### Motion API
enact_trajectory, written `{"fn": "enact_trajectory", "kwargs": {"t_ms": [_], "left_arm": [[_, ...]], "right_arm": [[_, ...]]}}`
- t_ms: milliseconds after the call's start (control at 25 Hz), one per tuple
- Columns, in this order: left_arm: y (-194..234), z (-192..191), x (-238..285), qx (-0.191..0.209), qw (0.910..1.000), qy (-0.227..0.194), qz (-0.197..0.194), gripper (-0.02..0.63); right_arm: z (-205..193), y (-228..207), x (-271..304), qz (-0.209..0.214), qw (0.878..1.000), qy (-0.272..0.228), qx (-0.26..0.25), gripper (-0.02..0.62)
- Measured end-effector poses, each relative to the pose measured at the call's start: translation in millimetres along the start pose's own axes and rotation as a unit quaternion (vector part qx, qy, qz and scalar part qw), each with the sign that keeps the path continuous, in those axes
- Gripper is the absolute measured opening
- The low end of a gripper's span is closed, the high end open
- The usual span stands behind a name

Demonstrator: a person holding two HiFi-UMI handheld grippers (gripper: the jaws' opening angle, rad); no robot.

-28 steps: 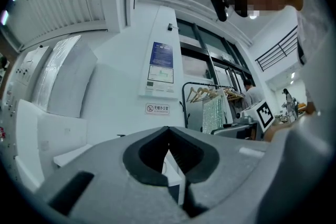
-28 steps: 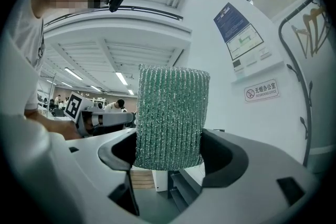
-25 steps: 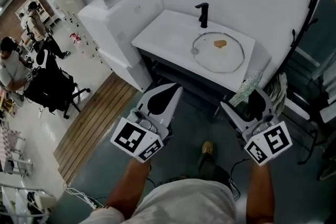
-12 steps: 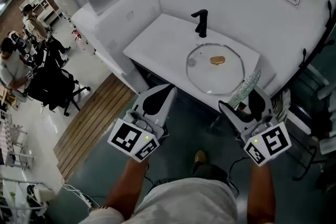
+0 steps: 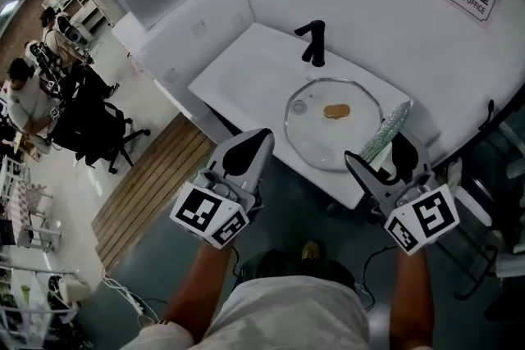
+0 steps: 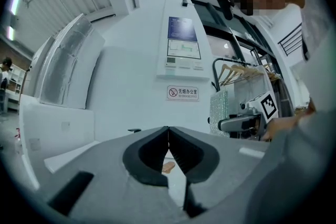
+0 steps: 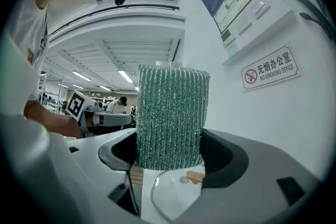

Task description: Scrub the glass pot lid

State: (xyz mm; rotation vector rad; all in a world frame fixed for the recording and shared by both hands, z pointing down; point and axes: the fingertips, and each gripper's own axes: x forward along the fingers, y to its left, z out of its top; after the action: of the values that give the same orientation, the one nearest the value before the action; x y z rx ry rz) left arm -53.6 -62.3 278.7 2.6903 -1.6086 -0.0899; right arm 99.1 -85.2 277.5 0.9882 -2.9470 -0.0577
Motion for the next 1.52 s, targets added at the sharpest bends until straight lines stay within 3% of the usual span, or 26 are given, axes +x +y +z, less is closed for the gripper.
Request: {"fn": "enact_trajectory", "kwargs": {"t_ms": [560, 1040, 1320, 1520], "left_arm": [[35, -29, 54, 0.003, 0.9992, 0.038, -0.006, 0.017], [92, -71, 91, -0.028, 0.9945, 0.097, -0.026, 0.018], [118, -107, 107, -0.050, 0.9862, 0.151, -0.045, 0.031], [126, -127, 117, -0.069, 0.9785, 0.182, -0.068, 0.126]], "right_arm": [[-12, -44, 38, -0.013, 1.000, 0.015, 0.004, 0.348], [-23, -60, 101, -0.025, 0.996, 0.074, -0.037, 0.348], [-37, -59, 140, -0.010, 0.986, 0.136, -0.093, 0.348], [-51, -59, 163, 0.005, 0.971, 0.194, -0.141, 0.348]]}}
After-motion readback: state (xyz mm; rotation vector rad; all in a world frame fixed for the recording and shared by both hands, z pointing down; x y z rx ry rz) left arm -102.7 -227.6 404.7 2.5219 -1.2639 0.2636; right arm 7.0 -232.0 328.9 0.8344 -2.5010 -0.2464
